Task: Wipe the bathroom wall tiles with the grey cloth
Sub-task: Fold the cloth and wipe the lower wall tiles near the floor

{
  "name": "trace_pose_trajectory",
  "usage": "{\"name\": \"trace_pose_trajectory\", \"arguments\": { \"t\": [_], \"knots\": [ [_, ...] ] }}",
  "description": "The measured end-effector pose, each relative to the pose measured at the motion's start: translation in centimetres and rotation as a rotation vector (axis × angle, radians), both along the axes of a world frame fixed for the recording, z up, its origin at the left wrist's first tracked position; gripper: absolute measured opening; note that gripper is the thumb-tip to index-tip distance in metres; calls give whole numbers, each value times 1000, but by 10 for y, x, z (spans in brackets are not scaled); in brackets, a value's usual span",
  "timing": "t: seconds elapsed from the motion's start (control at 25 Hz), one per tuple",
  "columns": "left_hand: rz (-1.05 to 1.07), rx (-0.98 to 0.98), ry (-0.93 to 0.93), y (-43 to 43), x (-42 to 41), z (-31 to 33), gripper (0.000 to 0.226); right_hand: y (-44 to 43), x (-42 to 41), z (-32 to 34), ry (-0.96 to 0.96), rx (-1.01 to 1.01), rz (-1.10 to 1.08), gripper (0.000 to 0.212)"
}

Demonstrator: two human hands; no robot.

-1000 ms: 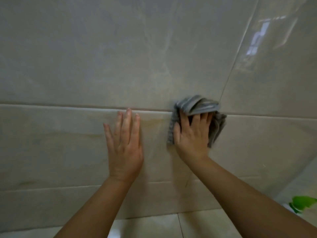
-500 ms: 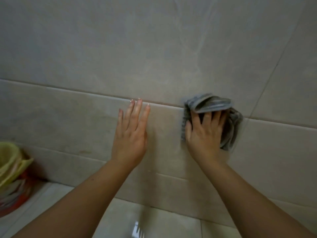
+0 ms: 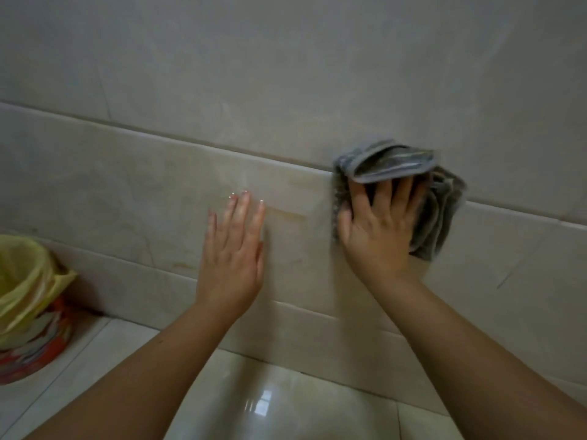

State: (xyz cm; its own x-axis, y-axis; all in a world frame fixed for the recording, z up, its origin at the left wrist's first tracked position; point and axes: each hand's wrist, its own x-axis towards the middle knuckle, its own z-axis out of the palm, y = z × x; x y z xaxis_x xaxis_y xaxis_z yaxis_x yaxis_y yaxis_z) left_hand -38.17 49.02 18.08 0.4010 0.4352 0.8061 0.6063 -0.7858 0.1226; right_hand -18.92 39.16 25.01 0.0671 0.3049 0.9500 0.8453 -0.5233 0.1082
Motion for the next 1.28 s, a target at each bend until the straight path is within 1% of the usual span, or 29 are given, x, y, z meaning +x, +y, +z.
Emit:
{"name": "trace_pose_trajectory", "arguments": {
  "t": [0.04, 0.16, 0.2, 0.24, 0.28, 0.32, 0.36, 0.4, 0.44, 0.48, 0.56, 0.6, 0.64, 0.68, 0.72, 0.8, 0.84, 0.88, 0.96, 1.0, 1.08, 1.12, 1.2, 1.28],
  "knots": [
    [-8, 3, 10, 1, 1, -5, 65, 13, -12, -7, -14, -30, 37, 41],
    [-12, -13, 20, 2, 5, -13, 65, 7, -26, -71, -134, -371, 141, 45],
    [-1, -27, 17, 3, 5, -12, 65, -3, -23, -80, -173, -422, 135, 42],
    [9, -38, 12, 5, 2, -11, 65, -6, -17, -73, -197, -407, 124, 37],
    [18, -40, 10, 7, -1, -9, 65, -2, -14, -55, -187, -333, 92, 33],
    [27, -35, 12, 11, -4, -7, 64, 8, -16, -29, -137, -221, 50, 33],
    [36, -32, 17, 16, -8, -7, 64, 22, -21, -4, -72, -92, 11, 36],
    [44, -33, 22, 20, -13, -8, 64, 37, -29, 11, -27, -5, 2, 41],
    [52, -36, 24, 23, -17, -11, 64, 50, -39, 11, -28, 4, 28, 45],
    [63, -42, 24, 25, -22, -14, 64, 58, -48, -5, -57, -77, 80, 49],
    [107, -74, 20, 30, -33, -24, 64, 54, -58, -63, -163, -362, 170, 53],
    [138, -102, 5, 32, -38, -28, 64, 42, -56, -84, -221, -473, 165, 52],
    [171, -129, -15, 35, -45, -31, 65, 34, -51, -89, -267, -523, 140, 46],
    [196, -150, -31, 38, -50, -33, 65, 33, -48, -81, -286, -498, 120, 40],
    [211, -163, -38, 41, -54, -34, 65, 39, -49, -63, -267, -415, 97, 35],
    [220, -161, -32, 45, -60, -36, 65, 69, -62, -15, -179, -211, 95, 36],
    [218, -155, -30, 47, -61, -35, 65, 86, -70, -3, -172, -174, 117, 40],
    [217, -156, -40, 49, -61, -34, 65, 101, -81, -2, -207, -193, 142, 45],
    [239, -193, -90, 56, -63, -29, 66, 119, -97, -28, -341, -349, 193, 53],
    [255, -223, -108, 59, -64, -28, 67, 118, -98, -45, -389, -428, 229, 57],
    [275, -264, -121, 63, -68, -26, 69, 104, -89, -58, -421, -512, 256, 62],
    [278, -264, -121, 65, -70, -25, 68, 96, -86, -51, -423, -529, 253, 60],
    [270, -243, -113, 72, -75, -22, 67, 92, -91, -19, -410, -482, 269, 53],
    [259, -227, -103, 79, -80, -21, 66, 101, -101, 19, -404, -430, 277, 56]
  ]
}}
